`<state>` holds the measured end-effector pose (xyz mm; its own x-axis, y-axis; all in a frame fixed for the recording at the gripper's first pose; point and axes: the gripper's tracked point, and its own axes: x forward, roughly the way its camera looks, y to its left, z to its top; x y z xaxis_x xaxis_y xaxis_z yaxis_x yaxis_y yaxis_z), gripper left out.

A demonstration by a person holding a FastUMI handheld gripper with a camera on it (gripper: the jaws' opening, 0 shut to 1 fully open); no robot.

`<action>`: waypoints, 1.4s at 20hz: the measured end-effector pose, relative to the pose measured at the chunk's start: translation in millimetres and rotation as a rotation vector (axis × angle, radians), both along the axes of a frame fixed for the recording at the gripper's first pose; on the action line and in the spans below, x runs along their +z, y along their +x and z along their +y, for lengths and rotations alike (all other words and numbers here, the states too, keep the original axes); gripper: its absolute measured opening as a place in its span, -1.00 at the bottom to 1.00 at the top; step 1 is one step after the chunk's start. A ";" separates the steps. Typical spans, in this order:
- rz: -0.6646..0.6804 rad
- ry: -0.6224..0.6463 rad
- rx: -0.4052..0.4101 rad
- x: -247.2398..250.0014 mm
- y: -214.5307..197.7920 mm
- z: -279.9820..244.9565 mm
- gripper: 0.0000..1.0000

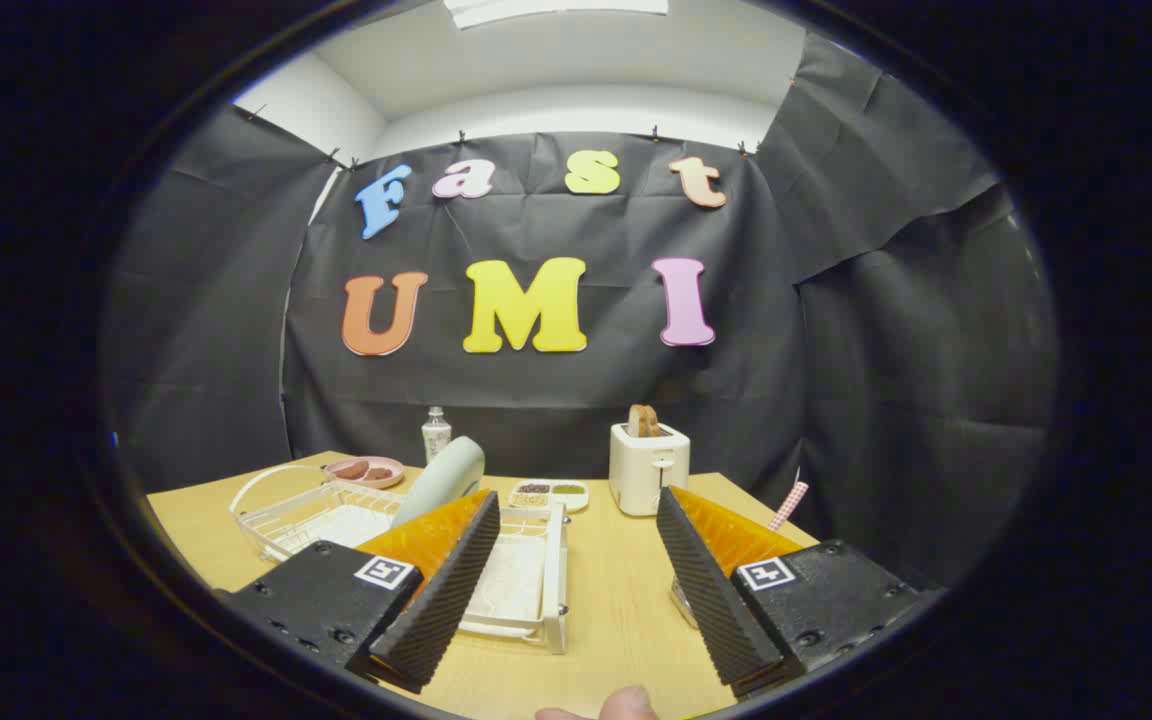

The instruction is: Take the plate from the dish rack, then take the spoon from the basket and place it into the plate.

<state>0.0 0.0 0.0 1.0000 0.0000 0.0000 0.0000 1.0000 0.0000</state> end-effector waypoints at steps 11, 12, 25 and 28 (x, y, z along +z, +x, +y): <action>0.001 -0.020 -0.003 6.4 1.7 4.7 1.00; 0.003 -0.025 -0.005 7.4 3.1 3.8 1.00; 0.044 -0.022 0.028 12.8 17.4 14.5 1.00; 0.087 0.004 0.038 10.9 11.9 5.6 1.00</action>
<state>11.9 5.6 10.9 0.9955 0.0380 -0.0872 -0.0377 0.9993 0.0053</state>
